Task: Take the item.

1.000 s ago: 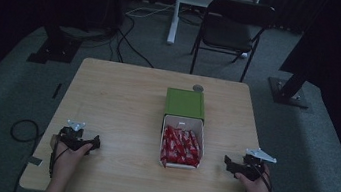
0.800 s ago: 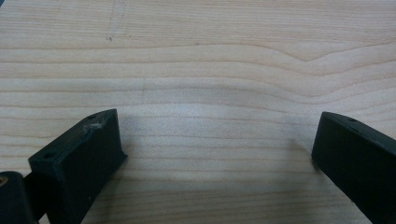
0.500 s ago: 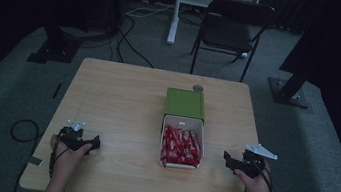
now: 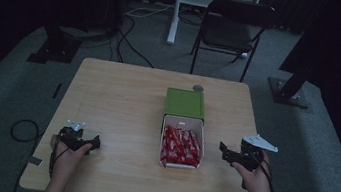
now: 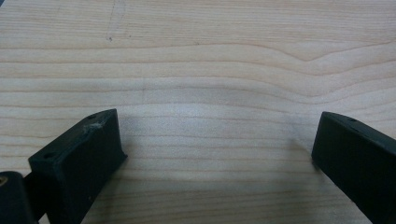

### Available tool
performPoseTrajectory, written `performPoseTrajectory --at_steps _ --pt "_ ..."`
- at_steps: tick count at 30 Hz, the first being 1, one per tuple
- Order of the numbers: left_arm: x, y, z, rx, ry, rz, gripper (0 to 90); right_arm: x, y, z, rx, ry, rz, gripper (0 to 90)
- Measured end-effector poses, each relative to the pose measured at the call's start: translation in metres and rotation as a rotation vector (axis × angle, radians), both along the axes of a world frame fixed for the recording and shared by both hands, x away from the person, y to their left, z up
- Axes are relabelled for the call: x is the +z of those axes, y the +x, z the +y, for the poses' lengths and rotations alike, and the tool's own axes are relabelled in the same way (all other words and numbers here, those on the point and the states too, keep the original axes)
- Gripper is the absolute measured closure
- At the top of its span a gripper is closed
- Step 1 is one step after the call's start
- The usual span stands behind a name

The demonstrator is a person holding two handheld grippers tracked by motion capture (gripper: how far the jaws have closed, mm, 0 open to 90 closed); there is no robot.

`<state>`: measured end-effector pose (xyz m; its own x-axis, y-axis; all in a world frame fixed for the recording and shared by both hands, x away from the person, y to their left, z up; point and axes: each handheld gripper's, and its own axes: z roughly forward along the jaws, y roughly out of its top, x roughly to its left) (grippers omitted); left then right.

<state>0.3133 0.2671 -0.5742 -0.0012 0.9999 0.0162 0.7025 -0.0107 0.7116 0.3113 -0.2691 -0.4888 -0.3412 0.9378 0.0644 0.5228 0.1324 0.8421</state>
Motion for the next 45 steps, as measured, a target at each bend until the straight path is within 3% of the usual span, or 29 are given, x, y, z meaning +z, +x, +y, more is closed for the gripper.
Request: performPoseTrajectory --at_steps 15,18,31,45 --pt "0.0 0.0 0.0 0.0 0.0 0.0 2.6 0.028 0.004 0.038 0.112 -0.001 -0.046 12.9" --pt "0.0 0.0 0.0 0.0 -0.001 0.0 2.6 0.031 0.005 0.045 0.14 0.018 -0.049 12.9" --pt "0.0 0.0 0.0 0.0 0.0 0.0 2.6 0.036 0.003 0.078 0.244 0.024 -0.058 14.2" --pt "0.0 0.0 0.0 0.0 0.0 0.0 2.6 0.032 0.0 0.107 0.305 0.013 -0.046 17.7"
